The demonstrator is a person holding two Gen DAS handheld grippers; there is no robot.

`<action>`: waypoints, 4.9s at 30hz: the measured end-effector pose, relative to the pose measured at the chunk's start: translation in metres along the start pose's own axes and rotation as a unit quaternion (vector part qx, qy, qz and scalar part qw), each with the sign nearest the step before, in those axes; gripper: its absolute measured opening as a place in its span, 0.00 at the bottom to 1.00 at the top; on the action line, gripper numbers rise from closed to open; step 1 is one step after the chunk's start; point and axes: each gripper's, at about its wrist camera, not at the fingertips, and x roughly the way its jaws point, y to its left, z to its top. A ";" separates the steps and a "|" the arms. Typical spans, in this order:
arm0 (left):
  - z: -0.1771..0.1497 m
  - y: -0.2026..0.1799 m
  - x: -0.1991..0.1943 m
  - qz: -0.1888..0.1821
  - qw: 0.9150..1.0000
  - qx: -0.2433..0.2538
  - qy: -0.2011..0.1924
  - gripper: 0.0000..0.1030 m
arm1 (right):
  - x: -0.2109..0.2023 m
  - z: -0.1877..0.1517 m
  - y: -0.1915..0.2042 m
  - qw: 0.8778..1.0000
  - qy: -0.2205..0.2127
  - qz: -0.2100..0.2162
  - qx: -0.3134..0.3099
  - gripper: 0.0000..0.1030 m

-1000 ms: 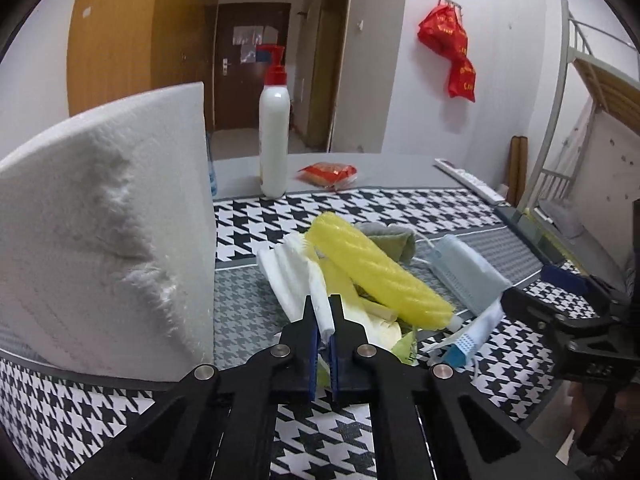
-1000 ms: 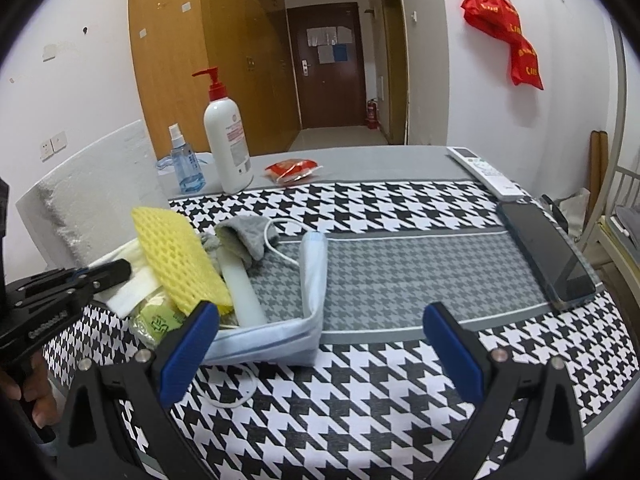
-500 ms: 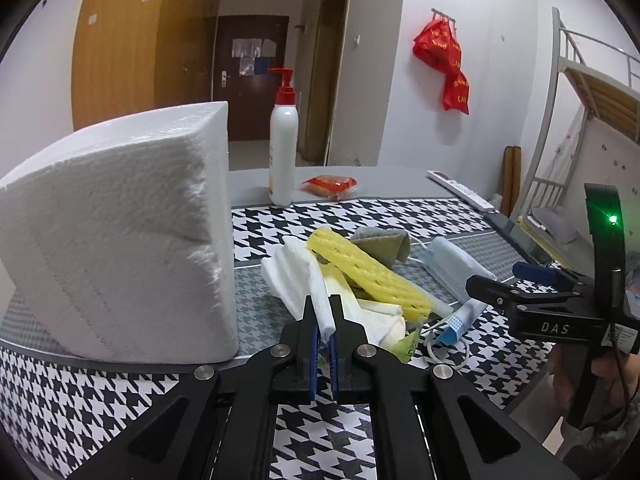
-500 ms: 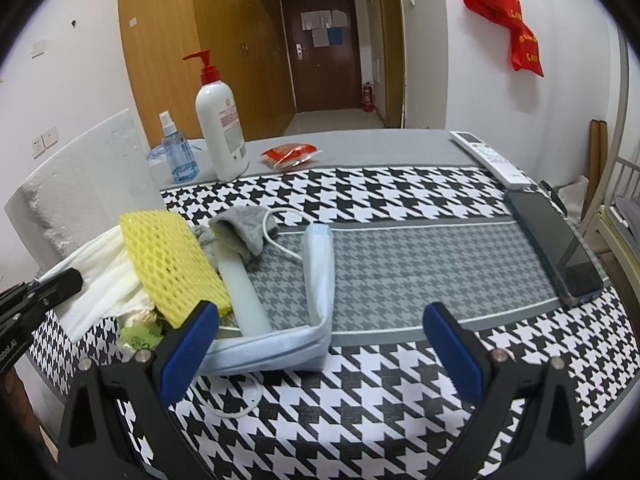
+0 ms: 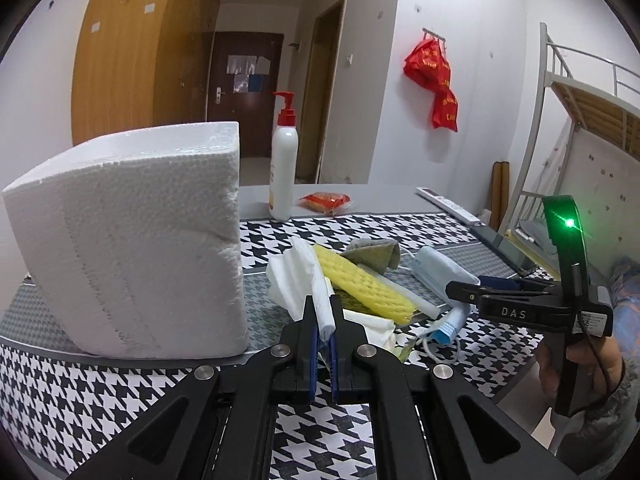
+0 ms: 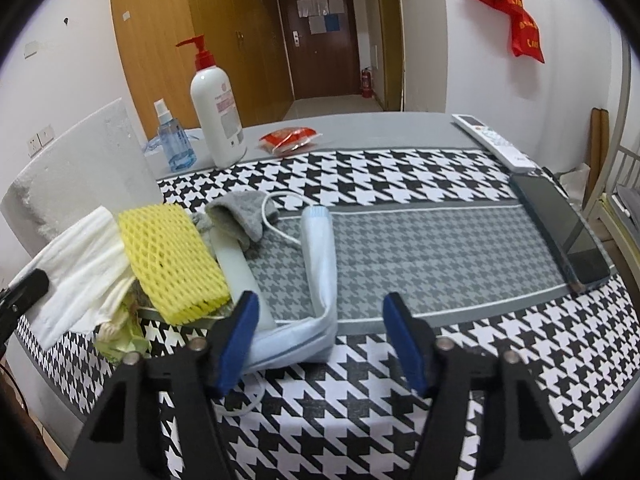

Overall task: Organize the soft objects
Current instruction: 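Hold the white tissue in the left gripper while the right gripper grasps the blue face mask, then lift and carry the tissue with the left gripper while the right gripper carries the mask toward the foam box, then open the left gripper over the foam box to drop the tissue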

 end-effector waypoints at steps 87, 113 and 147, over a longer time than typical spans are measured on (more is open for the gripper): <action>0.096 -0.011 -0.055 0.018 0.992 0.044 -0.116 0.03 | -0.110 0.044 0.027 0.984 -0.164 0.054 -0.039 0.15; 0.141 0.019 -0.073 0.057 0.986 0.031 -0.153 0.03 | -0.114 0.074 0.046 0.977 -0.194 0.077 -0.052 0.15; 0.120 0.102 -0.024 0.121 0.991 -0.012 -0.057 0.05 | -0.089 0.093 0.098 0.973 -0.183 0.117 -0.076 0.15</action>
